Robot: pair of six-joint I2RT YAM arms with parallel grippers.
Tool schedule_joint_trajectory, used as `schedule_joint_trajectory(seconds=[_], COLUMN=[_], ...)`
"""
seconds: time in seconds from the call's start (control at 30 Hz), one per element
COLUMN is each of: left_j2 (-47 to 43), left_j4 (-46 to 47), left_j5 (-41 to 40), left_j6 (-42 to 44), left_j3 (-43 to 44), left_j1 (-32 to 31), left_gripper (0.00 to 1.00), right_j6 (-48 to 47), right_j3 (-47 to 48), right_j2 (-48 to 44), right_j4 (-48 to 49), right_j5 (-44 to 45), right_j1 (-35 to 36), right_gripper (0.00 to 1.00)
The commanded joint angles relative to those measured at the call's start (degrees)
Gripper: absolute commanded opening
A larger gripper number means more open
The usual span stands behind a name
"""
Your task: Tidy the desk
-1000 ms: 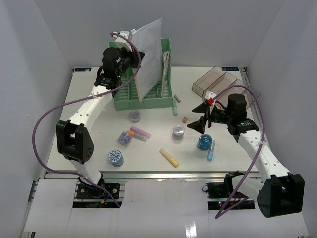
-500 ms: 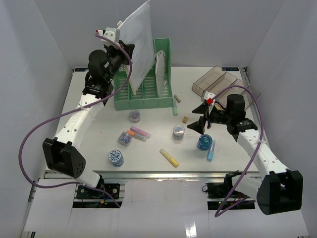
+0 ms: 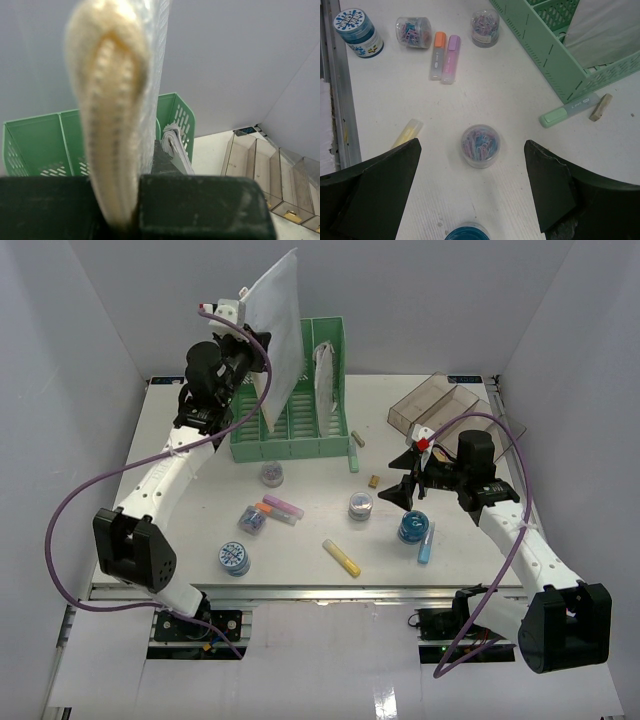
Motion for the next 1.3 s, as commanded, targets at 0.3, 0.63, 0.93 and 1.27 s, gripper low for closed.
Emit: schedule_joint_trajectory(seconds=[0.3,0.63,0.93,1.27], left_j2=[9.4,15.4,18.1,18.5], left_j4=[8.2,14.3,15.9,17.6], left_j5=[-2.0,-6.8,-8.2,-6.7], left_j6=[-1.7,-1.1,1.3,2.1], left_j3=[4.0,3.6,6.7,1.4], left_j1=[-2.6,-4.4,-5.0,-5.1], left_gripper=[0.00,0.00,0.00,0.00], right_j6=[-0.8,-0.9,-1.2,-1.6], right_j3=[-0.1,-0.2,-0.3,-0.4], right_j2=[0.2,0.2,0.2,0.0], right_j4=[1.7,1.6,1.6,1.4], right_j5=[0.1,-0.2,-0.2,-0.1], right_j1=[-0.3,-0.5,-0.5,-0.8], right_gripper=[0.90,0.90,0.90,0.90])
